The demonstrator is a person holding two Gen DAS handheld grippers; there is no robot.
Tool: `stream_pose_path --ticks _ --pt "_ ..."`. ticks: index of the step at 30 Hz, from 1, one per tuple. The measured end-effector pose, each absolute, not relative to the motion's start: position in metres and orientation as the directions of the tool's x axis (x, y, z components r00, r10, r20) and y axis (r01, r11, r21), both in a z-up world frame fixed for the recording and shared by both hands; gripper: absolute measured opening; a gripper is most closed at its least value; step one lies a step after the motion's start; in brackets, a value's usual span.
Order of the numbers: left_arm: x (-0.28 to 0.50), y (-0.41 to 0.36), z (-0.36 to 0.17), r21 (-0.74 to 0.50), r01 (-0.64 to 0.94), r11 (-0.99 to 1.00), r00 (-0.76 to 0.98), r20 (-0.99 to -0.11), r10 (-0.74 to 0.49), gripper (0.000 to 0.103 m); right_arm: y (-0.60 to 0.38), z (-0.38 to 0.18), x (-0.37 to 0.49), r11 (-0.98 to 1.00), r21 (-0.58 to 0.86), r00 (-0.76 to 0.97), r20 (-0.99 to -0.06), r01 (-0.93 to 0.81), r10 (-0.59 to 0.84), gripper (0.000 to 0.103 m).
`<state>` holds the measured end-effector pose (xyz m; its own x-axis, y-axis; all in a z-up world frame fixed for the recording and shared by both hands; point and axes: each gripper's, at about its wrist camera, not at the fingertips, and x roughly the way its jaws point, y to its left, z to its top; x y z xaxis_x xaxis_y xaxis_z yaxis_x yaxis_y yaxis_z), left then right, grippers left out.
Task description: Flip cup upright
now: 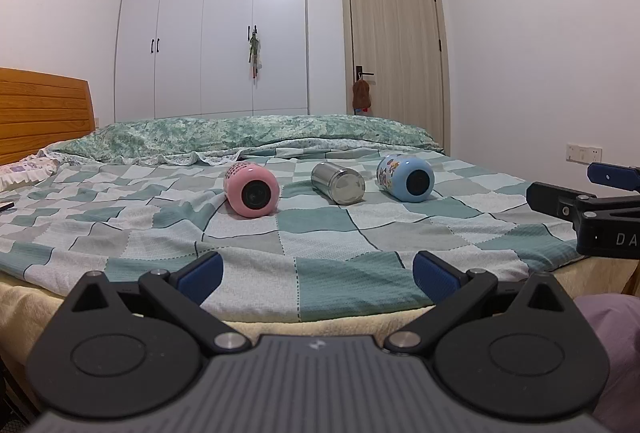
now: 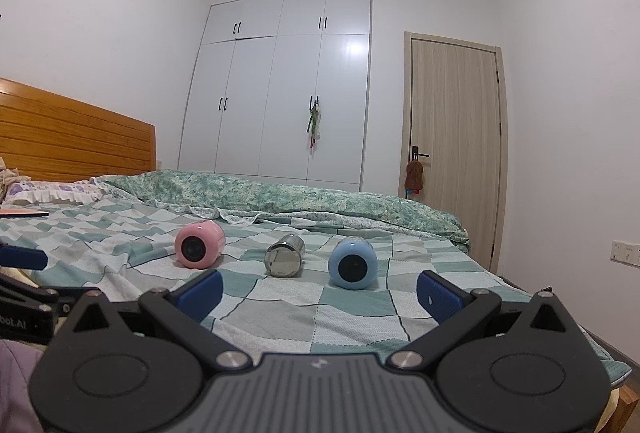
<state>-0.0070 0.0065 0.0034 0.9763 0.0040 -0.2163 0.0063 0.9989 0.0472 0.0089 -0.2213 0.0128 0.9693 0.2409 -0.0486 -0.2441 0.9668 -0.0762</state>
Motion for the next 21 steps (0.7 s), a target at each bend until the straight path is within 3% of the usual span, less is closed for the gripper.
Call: stream_pose_path --ticks 21 --pt "-0.0063 0.0051 0.0043 0.047 0.007 0.999 0.976 -0.216 0.003 0.103 -0.2208 0.0127 0.0089 0.967 -0.077 0.969 -0.049 -0.244 0.241 0.103"
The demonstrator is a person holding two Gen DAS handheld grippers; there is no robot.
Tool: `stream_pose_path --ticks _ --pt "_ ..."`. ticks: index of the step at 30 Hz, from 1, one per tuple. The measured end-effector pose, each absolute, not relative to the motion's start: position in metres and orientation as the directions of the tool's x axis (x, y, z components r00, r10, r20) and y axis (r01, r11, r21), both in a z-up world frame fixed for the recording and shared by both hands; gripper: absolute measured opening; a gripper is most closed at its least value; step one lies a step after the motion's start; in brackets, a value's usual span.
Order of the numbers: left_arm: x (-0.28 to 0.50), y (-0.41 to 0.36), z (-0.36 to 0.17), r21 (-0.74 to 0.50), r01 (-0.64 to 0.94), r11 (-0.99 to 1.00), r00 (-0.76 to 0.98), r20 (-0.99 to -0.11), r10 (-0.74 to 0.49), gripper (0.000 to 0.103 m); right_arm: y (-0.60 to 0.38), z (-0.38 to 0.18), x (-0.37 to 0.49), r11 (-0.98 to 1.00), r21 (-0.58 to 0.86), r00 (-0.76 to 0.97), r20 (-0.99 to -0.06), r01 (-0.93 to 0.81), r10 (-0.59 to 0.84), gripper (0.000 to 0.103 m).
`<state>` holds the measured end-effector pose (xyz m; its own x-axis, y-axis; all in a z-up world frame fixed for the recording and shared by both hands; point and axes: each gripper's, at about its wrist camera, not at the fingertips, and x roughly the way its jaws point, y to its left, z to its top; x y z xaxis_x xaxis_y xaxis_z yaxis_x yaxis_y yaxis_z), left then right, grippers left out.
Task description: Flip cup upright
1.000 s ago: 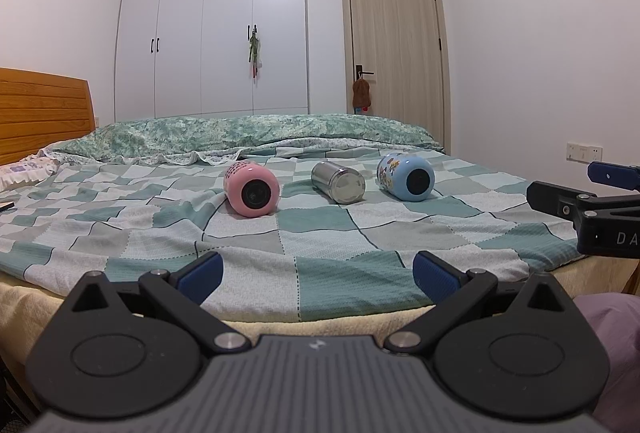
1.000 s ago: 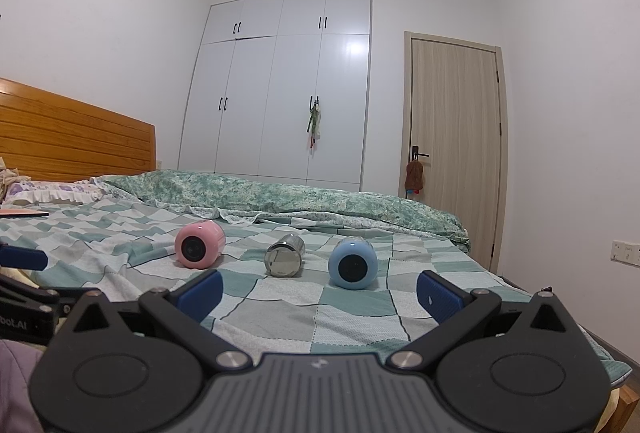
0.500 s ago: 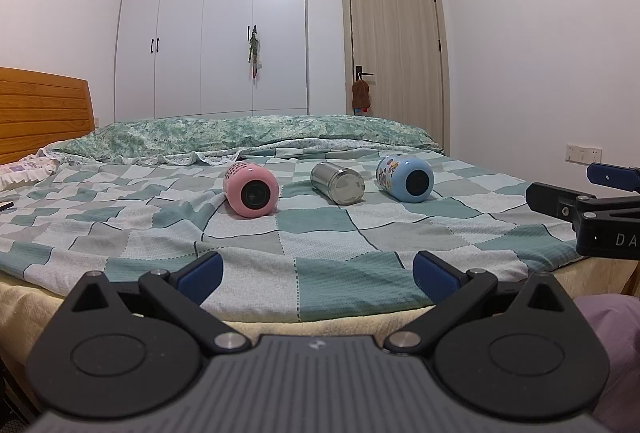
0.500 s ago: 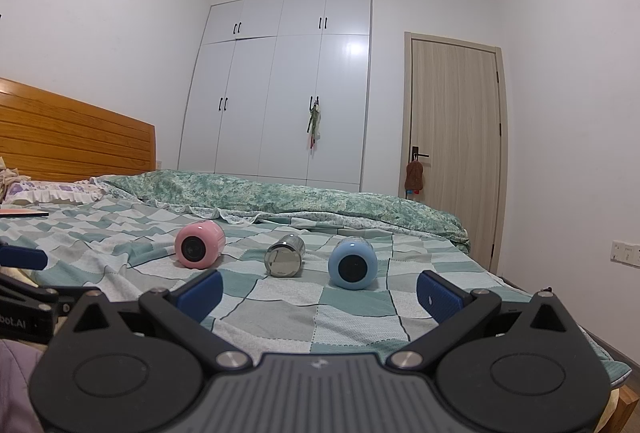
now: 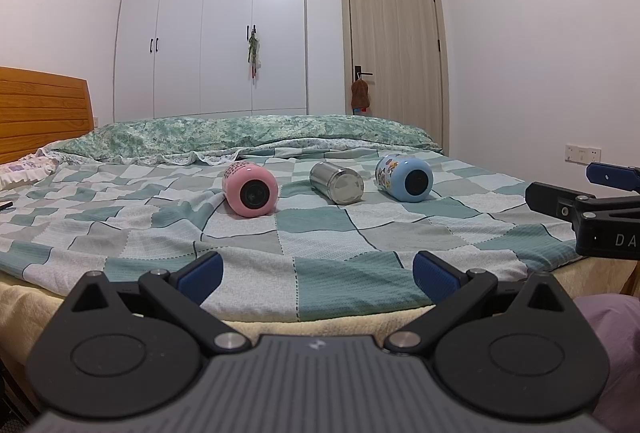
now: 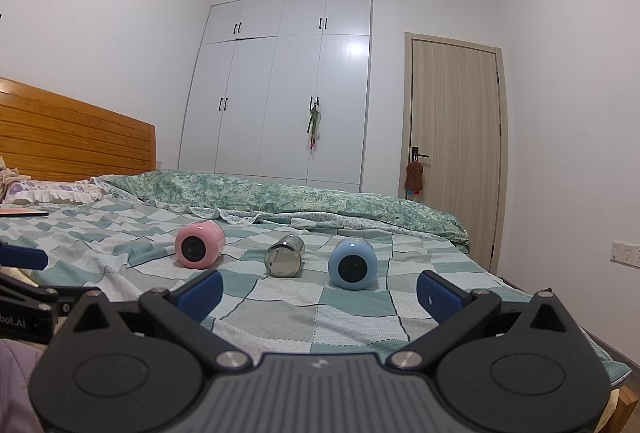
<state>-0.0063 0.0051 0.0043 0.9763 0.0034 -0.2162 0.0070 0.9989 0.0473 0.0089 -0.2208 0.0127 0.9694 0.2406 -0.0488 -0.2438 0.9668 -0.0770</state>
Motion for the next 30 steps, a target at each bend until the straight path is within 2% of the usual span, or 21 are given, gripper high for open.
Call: stream_pose_path --ticks 20,30 --pt "-0.005 0.005 0.008 0.034 -0.003 0.999 0.974 -0.224 0.01 0.103 -0.22 0.013 0.008 0.967 -0.073 0.969 -0.055 -0.244 0.241 0.103" --pt "0.017 0.016 0.037 0.019 -0.01 1.0 0.975 -0.222 0.013 0.103 -0.209 0.031 0.044 0.953 -0.061 0.953 -0.092 -0.296 0.29 0.103"
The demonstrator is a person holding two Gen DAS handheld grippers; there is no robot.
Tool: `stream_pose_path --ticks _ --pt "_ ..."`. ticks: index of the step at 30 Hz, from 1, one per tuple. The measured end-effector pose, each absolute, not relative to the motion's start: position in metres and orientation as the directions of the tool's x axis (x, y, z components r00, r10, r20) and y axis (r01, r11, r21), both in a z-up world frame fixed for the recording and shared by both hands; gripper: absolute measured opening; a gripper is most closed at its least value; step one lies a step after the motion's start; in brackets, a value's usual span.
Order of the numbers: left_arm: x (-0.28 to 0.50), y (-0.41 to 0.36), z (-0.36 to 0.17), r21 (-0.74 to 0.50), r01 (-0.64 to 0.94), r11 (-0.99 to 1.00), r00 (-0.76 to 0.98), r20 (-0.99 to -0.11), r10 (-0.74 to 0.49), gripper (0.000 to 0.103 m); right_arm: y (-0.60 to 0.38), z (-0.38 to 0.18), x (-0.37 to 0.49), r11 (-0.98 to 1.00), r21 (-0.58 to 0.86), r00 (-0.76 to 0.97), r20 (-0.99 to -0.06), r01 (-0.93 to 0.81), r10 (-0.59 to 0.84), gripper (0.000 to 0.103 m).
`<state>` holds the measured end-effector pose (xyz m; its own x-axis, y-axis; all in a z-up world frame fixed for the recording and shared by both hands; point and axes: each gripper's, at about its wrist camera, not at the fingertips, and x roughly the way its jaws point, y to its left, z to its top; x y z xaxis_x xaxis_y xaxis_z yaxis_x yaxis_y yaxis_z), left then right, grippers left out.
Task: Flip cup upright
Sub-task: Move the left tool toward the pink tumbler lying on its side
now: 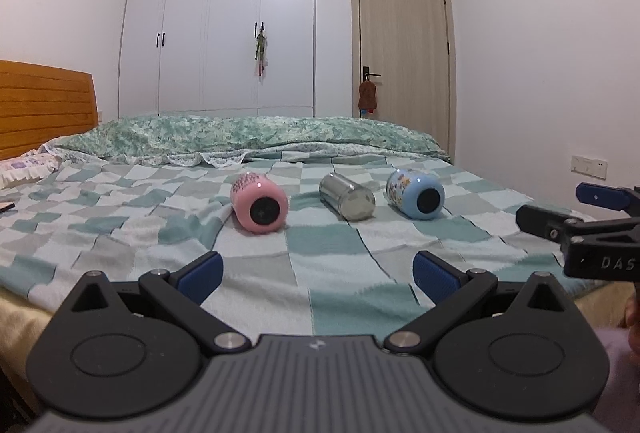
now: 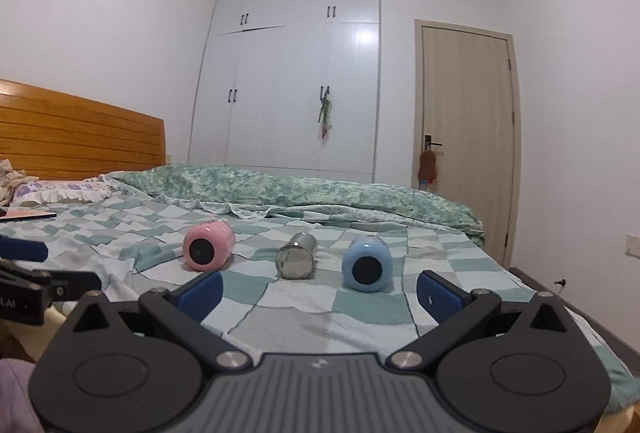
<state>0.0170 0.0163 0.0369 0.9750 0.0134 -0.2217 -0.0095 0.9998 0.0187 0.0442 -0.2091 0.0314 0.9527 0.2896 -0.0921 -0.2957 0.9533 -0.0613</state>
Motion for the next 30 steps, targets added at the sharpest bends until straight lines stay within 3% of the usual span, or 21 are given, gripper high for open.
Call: stream_pose_path --ticks 11,30 --pt "0.088 0.034 0.073 0.039 -0.028 0.999 0.968 -0.249 0.037 0.103 -0.179 0.06 0.127 0.927 -0.065 0.924 -0.129 -0.369 0.359 0.103" --pt "0.239 0.08 0.097 0.034 -0.096 0.995 0.911 -0.4 0.102 0.103 -0.119 0.08 0.289 0.86 -0.11 0.846 -0.282 -0.498 0.453 0.103"
